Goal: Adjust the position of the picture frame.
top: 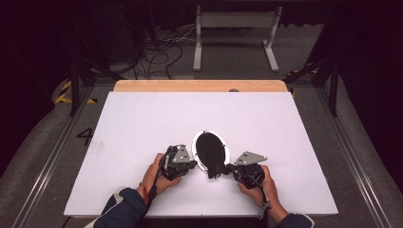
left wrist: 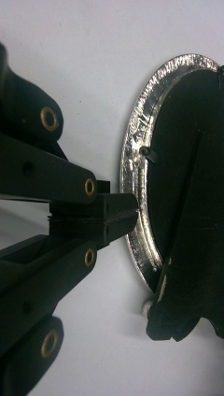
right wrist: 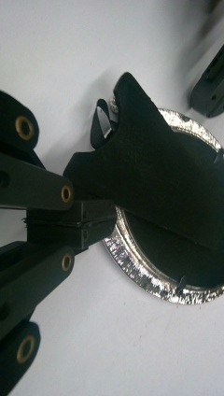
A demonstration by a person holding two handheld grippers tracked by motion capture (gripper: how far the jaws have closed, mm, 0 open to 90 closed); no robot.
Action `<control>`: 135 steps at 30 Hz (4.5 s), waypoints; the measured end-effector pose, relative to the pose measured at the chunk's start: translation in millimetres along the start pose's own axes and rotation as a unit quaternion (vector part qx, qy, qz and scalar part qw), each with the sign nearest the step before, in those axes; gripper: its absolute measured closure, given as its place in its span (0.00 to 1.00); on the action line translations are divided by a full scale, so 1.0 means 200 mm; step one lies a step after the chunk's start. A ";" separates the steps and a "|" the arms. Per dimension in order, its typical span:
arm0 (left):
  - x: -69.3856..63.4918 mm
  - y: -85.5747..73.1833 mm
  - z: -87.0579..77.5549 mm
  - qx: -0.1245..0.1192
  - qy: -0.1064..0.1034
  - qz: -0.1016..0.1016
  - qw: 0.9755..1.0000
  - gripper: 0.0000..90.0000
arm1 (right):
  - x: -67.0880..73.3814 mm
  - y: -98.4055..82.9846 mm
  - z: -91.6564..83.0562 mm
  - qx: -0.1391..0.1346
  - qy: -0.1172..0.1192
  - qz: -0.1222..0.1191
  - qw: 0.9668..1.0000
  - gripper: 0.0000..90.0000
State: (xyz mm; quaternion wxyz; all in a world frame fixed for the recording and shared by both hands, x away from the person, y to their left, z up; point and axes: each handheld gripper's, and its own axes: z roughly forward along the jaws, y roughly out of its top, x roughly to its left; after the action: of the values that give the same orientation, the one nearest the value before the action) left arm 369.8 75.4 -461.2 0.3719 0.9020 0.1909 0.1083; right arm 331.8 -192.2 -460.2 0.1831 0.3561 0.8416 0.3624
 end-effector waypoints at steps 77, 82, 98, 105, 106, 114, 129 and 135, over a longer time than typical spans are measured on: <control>0.01 -0.37 -0.47 -0.045 0.079 -0.026 0.996 0.28 | 0.06 0.05 -0.07 -0.008 0.063 -0.072 0.995 0.71; 0.00 -0.46 -0.54 -0.056 0.092 -0.046 0.993 0.20 | 0.07 0.05 -0.06 0.009 0.066 -0.080 0.995 0.74; -0.01 -0.55 -0.58 -0.056 0.087 -0.063 0.993 0.18 | 0.11 0.06 0.00 0.038 0.059 -0.077 0.995 0.80; 0.00 -0.55 -0.57 -0.052 0.088 -0.069 0.992 0.17 | 0.10 0.08 0.03 0.040 0.064 -0.054 0.996 0.78; 0.00 -0.55 -0.57 -0.053 0.086 -0.069 0.992 0.17 | 0.10 0.08 0.03 0.041 0.064 -0.051 0.996 0.78; 0.00 -0.54 -0.57 -0.063 0.076 -0.071 0.993 0.16 | 0.10 0.09 0.05 0.032 0.067 -0.025 0.997 0.75; 0.02 -0.56 -0.59 -0.064 0.103 -0.089 0.989 0.16 | 0.07 0.09 0.05 0.016 0.087 -0.019 0.996 0.75; 0.01 -0.56 -0.58 -0.063 0.108 -0.088 0.988 0.16 | 0.07 0.10 0.04 0.003 0.087 -0.018 0.996 0.73</control>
State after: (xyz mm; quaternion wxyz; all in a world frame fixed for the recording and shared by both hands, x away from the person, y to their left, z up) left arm 302.7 222.4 -458.7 0.4136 0.8395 0.3008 0.1837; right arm 336.1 -168.7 -452.0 0.1150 0.3089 0.8616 0.3861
